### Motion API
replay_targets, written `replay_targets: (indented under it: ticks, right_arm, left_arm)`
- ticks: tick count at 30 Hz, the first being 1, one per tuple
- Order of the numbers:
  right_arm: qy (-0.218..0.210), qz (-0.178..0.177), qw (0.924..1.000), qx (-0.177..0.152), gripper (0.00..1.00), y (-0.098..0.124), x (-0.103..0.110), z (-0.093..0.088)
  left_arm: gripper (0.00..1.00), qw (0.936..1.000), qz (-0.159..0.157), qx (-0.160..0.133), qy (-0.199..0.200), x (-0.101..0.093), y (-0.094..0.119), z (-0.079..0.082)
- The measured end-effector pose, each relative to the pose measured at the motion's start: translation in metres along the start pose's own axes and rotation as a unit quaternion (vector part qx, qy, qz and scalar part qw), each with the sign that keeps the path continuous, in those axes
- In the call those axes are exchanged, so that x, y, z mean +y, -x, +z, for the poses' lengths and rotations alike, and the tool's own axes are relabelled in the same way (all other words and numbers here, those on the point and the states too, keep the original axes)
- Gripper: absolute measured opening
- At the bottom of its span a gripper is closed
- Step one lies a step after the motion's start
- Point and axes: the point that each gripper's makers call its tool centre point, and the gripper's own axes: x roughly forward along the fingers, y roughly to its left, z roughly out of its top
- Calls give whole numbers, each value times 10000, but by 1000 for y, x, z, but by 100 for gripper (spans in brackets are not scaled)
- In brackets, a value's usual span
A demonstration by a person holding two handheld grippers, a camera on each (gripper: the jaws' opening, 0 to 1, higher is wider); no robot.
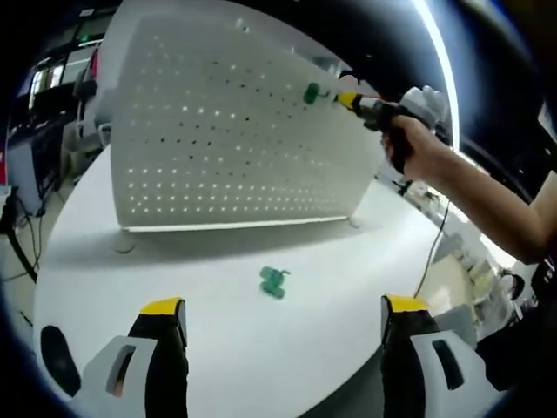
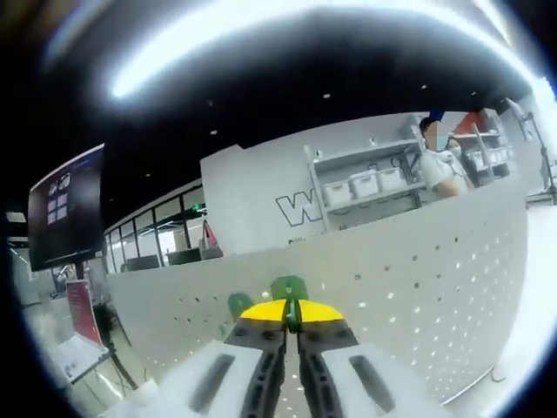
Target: Insert the hook assembly into the mounting plate slot until the hook locks in place.
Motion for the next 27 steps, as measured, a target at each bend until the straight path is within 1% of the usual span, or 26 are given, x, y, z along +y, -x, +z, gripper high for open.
replay_targets:
  ticks: [7,11,13,16,22,27]
  right_arm:
    - [80,-39,9999,47,0,-5,1,-4]
    - [23,-48,10000,48,0,-8,0,-6]
    - [115,-114,9999,34,0,-9,-1,-7]
    - [-30,-183,9998,28,0,-11,-4,-8]
    - [73,-271,9996,25,0,-14,-5,-14]
    - [116,-341,9993,38,0,-15,-7,-14]
  left_arm:
    - [93,10000,-1,33,13,0,-2,-1]
    - [93,10000,18,17,-6,2,-2,2]
    - [93,10000,31,38,-2,4,-2,1]
    - [93,10000,45,30,12,5,-2,2]
    - [92,10000,81,19,51,7,-1,0]
    - [93,9999,92,0,83,8,0,-1]
